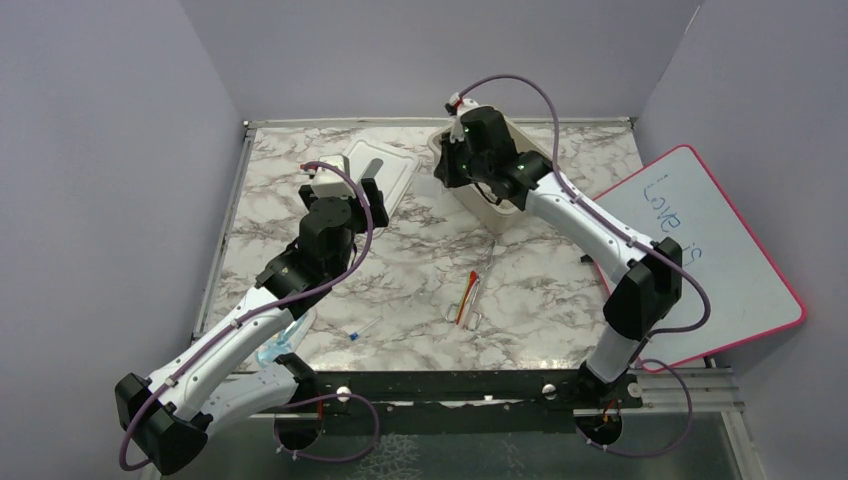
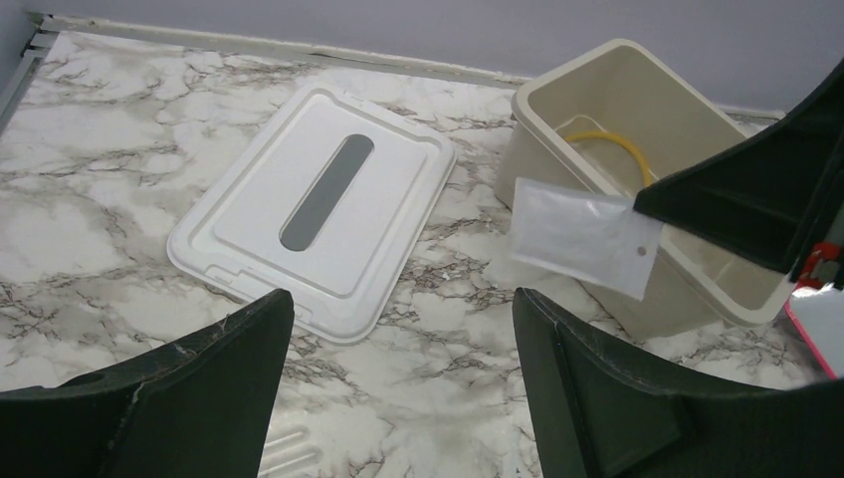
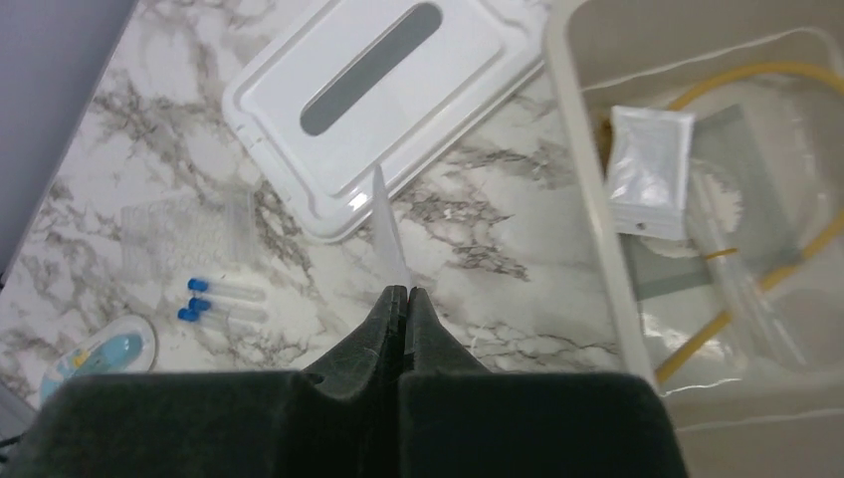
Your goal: Organize the chemistry lab equipment
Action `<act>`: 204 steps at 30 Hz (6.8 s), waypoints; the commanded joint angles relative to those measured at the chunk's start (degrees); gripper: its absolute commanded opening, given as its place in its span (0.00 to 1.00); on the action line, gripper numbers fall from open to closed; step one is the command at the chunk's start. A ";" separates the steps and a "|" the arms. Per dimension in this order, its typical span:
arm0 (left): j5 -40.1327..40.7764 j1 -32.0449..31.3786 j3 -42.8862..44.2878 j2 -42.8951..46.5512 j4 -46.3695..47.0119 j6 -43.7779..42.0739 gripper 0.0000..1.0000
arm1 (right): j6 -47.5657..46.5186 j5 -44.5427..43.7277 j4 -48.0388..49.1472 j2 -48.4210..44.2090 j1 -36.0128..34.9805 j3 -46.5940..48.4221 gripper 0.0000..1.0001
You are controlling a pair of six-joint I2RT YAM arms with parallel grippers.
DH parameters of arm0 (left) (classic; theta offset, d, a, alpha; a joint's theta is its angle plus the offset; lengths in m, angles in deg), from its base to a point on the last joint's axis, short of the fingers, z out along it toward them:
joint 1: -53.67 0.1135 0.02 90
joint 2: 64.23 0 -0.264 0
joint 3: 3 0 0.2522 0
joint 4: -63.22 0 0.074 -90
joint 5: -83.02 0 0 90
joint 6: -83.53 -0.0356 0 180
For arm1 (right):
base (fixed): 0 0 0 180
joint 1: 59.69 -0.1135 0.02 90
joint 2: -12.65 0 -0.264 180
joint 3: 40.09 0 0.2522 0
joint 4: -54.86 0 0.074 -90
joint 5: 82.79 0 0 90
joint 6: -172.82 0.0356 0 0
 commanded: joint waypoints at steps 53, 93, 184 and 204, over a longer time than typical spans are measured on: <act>-31.57 0.60 4.07 -12.08 0.39 -2.88 0.99 | 9.60 6.83 5.27 -21.41 23.53 -24.87 0.45; -37.26 -12.07 14.18 -52.78 -6.99 3.69 0.28 | 20.67 12.17 13.45 -39.81 23.49 -62.99 0.41; -32.27 -9.70 11.66 -18.95 13.01 25.05 0.00 | 37.62 49.68 67.04 -30.64 14.38 -57.40 0.62; -36.13 -0.73 10.62 -15.50 6.45 21.45 0.70 | 21.52 39.21 44.98 -29.97 13.98 -48.14 0.03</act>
